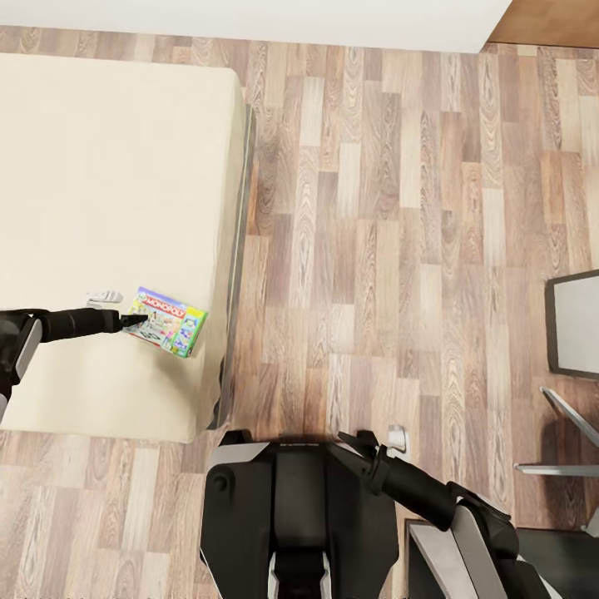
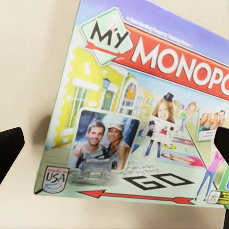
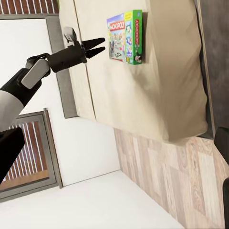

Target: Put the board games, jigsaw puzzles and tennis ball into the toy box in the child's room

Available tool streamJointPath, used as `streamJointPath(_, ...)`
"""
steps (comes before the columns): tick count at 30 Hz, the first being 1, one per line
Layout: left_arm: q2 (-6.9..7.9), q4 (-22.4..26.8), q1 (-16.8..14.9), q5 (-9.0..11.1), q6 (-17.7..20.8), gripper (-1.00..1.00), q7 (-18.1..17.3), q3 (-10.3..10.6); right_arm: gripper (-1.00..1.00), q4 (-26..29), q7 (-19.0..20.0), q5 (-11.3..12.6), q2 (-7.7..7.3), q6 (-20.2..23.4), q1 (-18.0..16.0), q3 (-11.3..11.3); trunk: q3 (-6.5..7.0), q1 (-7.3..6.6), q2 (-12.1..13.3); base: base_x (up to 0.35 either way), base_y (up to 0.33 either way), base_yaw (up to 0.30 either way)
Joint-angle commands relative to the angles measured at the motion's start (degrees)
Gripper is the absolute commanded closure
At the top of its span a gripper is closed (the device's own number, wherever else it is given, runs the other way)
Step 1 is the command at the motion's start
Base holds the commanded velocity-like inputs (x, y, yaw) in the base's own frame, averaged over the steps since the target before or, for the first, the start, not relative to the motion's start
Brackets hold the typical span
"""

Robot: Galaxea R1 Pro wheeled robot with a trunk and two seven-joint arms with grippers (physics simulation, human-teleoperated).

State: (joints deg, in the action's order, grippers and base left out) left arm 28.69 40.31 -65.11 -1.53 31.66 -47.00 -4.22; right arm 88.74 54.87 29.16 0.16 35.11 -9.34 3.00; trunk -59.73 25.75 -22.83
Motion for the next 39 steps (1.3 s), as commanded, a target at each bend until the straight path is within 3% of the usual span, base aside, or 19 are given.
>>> streamJointPath(1, -0.03, 0.0, 0.0, -0.2, 0.4, -1.0, -0.4, -0.2, -1.0, 0.0, 0.1, 0.3, 0.02, 0.4, 0.0, 0.1, -0.11, 0.03, -0.1, 0.0, 0.0, 0.0)
streamJointPath(12, 0.04, 0.0, 0.0, -0.2, 0.3, -1.0, -0.5, -0.2, -1.0, 0.1, 0.2, 0.4, -0.01, 0.4, 0.0, 0.1, -0.3, 0.03, -0.1, 0.0, 0.0, 0.0)
streamJointPath(20, 0.13, 0.0, 0.0, -0.2, 0.3, -1.0, -0.6, -0.2, -1.0, 0.0, 0.2, 0.4, 0.01, 0.5, 0.0, 1.6, -0.44, 0.03, -0.1, 0.0, 0.0, 0.0)
streamJointPath(39, 0.14, 0.0, 0.0, -0.2, -0.6, -1.0, -0.6, -0.2, -1.0, 0.0, 0.2, 0.4, 0.1, 0.5, 0.0, 2.0, -2.04, 0.03, -0.1, 0.0, 0.0, 0.0)
